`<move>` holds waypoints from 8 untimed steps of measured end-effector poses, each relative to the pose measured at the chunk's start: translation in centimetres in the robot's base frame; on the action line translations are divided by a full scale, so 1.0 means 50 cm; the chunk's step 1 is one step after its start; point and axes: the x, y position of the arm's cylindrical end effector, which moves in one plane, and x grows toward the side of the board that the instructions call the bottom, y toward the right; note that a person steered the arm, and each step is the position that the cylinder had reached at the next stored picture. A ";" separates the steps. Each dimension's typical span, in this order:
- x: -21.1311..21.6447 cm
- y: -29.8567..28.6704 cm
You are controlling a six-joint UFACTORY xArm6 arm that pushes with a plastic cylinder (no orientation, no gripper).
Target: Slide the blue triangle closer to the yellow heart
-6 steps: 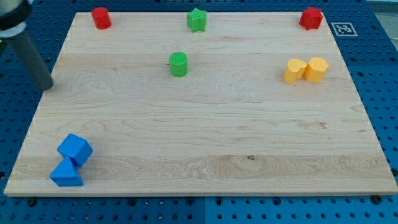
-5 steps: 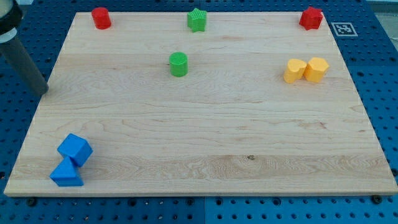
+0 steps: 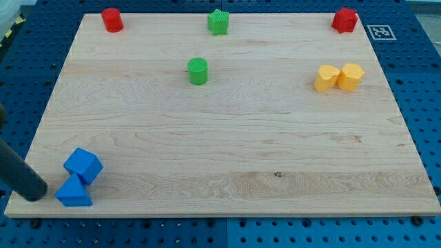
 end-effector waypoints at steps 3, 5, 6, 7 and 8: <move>0.003 0.149; 0.006 0.169; 0.021 0.209; 0.029 0.227; 0.029 0.254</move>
